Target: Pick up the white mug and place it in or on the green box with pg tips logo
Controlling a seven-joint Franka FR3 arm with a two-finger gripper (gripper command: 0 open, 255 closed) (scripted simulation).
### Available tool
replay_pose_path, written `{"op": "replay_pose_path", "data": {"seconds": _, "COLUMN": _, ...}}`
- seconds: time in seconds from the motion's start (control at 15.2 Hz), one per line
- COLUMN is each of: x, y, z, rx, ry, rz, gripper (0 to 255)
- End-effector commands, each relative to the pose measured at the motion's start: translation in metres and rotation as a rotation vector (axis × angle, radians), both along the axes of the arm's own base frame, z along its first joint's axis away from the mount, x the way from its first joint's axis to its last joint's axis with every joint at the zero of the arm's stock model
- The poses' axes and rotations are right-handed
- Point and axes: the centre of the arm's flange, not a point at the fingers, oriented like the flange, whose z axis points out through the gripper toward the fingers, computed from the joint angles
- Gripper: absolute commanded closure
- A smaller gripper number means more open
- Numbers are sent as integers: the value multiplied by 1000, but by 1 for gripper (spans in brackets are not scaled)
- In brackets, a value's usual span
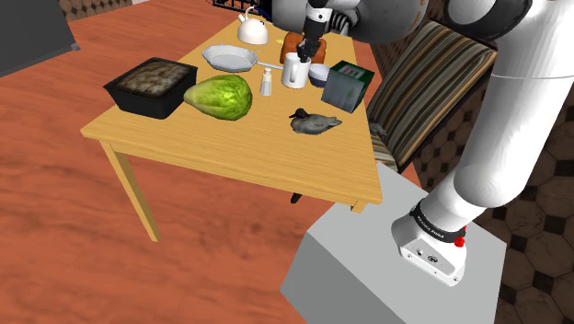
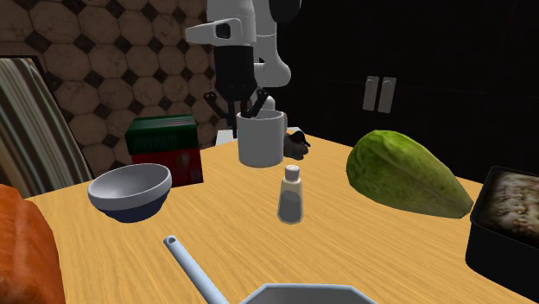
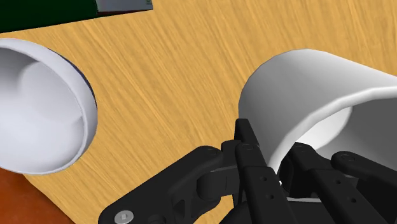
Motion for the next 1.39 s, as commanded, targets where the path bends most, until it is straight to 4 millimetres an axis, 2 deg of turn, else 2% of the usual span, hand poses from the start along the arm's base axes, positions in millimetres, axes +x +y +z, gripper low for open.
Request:
{"op": "replay_pose_path", "data": {"seconds": 0.0, "x": -1, "y": 0, "z": 11, "rx": 0, "ry": 0, "rz": 0, "gripper": 255}}
{"op": "replay_pose_path", "data": {"seconds": 1.32, "x": -1, "y": 0, "z": 117, "rx": 0, "ry": 0, "rz": 0, "gripper": 255}}
